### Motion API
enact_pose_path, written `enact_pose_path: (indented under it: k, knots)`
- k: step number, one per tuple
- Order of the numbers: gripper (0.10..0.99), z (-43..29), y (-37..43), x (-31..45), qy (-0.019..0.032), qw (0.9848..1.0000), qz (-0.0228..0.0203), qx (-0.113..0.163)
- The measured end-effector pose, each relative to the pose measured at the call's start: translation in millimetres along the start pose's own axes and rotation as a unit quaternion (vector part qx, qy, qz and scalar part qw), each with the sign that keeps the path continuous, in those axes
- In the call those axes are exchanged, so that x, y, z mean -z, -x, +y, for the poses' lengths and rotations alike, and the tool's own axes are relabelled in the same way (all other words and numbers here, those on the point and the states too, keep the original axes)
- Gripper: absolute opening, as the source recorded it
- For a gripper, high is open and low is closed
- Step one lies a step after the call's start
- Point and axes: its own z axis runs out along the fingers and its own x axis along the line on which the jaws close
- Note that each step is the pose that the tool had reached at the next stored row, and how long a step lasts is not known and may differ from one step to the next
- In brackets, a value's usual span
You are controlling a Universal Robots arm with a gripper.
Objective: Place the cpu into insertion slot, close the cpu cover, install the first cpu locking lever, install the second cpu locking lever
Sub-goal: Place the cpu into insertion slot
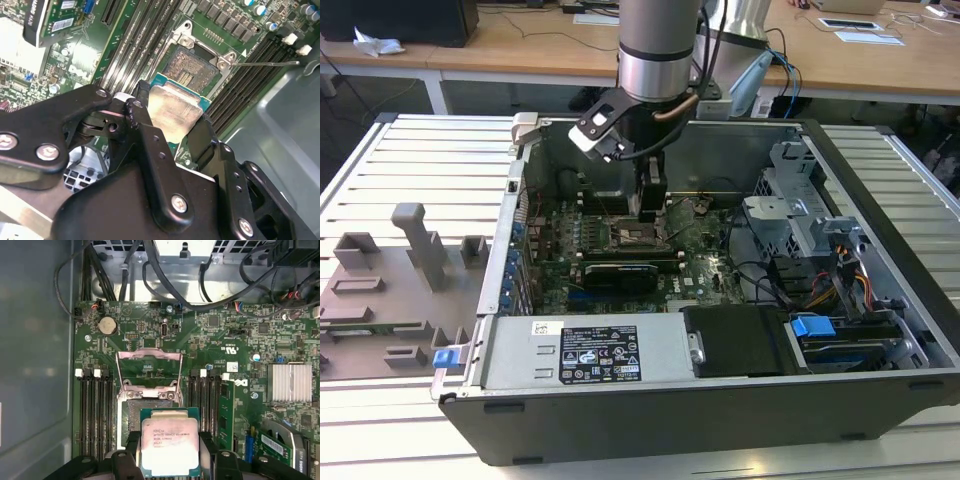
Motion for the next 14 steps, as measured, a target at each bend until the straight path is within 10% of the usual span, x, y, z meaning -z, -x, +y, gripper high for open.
enact_pose_path:
  k: [14]
  knots:
    - [0.545,-1.1,-0.5,-23.9,0.0000,1.0000,0.0000,0.000]
